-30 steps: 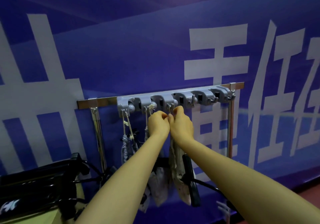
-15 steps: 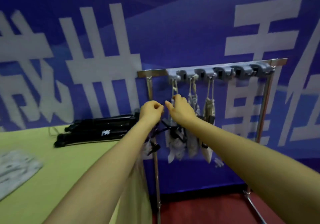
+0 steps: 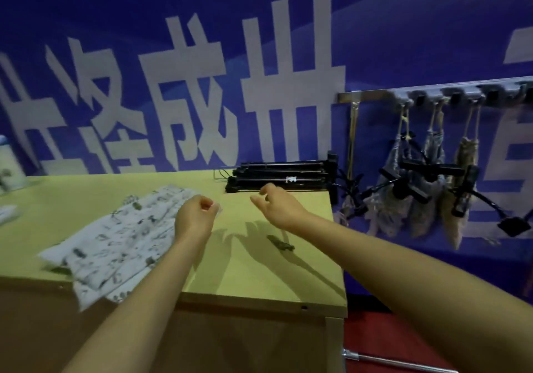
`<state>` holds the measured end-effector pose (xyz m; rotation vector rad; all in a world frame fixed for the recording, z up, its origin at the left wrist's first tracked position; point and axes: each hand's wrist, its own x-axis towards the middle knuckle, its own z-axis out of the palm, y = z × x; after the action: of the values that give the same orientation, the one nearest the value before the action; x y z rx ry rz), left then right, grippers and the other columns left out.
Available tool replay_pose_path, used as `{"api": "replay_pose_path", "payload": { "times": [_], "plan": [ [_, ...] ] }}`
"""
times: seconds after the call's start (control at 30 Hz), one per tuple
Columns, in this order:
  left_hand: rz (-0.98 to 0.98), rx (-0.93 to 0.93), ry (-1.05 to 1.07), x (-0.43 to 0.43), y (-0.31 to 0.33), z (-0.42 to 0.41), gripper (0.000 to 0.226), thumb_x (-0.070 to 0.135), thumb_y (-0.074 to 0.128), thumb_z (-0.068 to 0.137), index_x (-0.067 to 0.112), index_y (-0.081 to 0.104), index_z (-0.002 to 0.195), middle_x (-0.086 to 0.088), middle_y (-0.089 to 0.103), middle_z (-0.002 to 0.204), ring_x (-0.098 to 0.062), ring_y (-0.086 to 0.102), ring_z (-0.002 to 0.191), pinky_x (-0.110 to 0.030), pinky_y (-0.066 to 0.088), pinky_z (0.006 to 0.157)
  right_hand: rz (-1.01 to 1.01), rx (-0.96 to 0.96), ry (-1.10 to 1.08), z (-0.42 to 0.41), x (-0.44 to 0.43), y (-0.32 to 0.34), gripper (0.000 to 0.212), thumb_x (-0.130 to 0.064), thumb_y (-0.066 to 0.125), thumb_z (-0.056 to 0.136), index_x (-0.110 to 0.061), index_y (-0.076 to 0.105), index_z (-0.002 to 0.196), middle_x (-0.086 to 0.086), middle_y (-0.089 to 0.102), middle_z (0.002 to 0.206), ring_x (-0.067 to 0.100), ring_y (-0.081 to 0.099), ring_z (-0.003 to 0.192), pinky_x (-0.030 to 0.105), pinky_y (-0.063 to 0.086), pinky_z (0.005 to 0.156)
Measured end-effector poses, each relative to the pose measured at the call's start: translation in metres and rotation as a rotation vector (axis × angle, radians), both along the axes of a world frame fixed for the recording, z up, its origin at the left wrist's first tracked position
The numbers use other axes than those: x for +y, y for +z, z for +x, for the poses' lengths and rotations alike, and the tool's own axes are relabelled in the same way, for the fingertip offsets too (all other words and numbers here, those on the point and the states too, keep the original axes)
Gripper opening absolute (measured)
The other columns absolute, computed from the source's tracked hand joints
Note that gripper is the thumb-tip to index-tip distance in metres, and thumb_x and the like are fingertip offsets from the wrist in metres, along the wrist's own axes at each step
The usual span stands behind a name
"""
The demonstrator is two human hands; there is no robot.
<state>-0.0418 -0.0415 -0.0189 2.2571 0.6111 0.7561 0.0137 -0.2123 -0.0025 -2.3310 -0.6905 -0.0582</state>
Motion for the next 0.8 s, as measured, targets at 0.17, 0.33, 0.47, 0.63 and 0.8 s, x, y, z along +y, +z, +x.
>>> {"api": "replay_pose_path", "payload": {
  "times": [0.17, 0.33, 0.47, 0.63, 0.8],
  "plan": [
    [0.036, 0.019, 0.166, 0.059, -0.022, -0.022, 0.021, 0.030, 0.059, 0.089, 0.012, 0.061, 0.100, -0.007, 0.064, 0.105, -0.020, 0.054, 0.080, -0.031, 0.040, 0.065, -0.234, -0.071, 0.132, -0.018, 0.051, -0.017, 0.051, -0.047, 0.037, 0.098, -0.011, 0.047, 0.133, 0.011, 0.056, 0.132, 0.028, 0.053, 0.117, 0.042, 0.044, 0.097],
    [-0.023, 0.059, 0.138, 0.077, -0.033, -0.012, 0.029, 0.033, 0.061, 0.088, 0.012, 0.060, 0.107, -0.006, 0.065, 0.111, -0.018, 0.055, 0.084, -0.030, 0.043, 0.070, -0.221, 0.053, 0.142, -0.018, 0.088, -0.035, 0.048, -0.048, 0.033, 0.099, -0.009, 0.053, 0.120, 0.015, 0.059, 0.124, 0.032, 0.054, 0.113, 0.036, 0.042, 0.083],
    [-0.049, 0.073, 0.000, 0.075, -0.038, 0.007, 0.037, 0.033, 0.069, 0.081, 0.013, 0.061, 0.112, -0.004, 0.063, 0.116, -0.021, 0.058, 0.100, -0.032, 0.046, 0.081, -0.064, 0.139, 0.051, -0.012, 0.107, -0.047, 0.050, -0.047, 0.032, 0.100, -0.004, 0.055, 0.110, 0.017, 0.062, 0.113, 0.034, 0.056, 0.106, 0.032, 0.034, 0.073],
    [0.133, 0.120, 0.100, 0.073, -0.052, 0.020, 0.019, 0.029, 0.072, 0.078, 0.020, 0.071, 0.094, 0.001, 0.071, 0.103, -0.023, 0.063, 0.095, -0.038, 0.051, 0.083, 0.121, 0.193, -0.034, -0.009, 0.117, -0.054, 0.045, -0.043, 0.032, 0.100, -0.008, 0.054, 0.117, 0.013, 0.062, 0.116, 0.032, 0.056, 0.109, 0.030, 0.033, 0.073],
    [-0.164, -0.212, 0.131, 0.072, -0.036, 0.015, 0.014, 0.019, 0.054, 0.092, 0.011, 0.064, 0.088, -0.003, 0.066, 0.080, -0.022, 0.058, 0.072, -0.029, 0.045, 0.061, 0.220, 0.251, -0.078, -0.005, 0.116, -0.052, 0.046, -0.044, 0.028, 0.101, -0.010, 0.053, 0.120, 0.010, 0.063, 0.117, 0.031, 0.056, 0.109, 0.035, 0.042, 0.084]
  ]
}}
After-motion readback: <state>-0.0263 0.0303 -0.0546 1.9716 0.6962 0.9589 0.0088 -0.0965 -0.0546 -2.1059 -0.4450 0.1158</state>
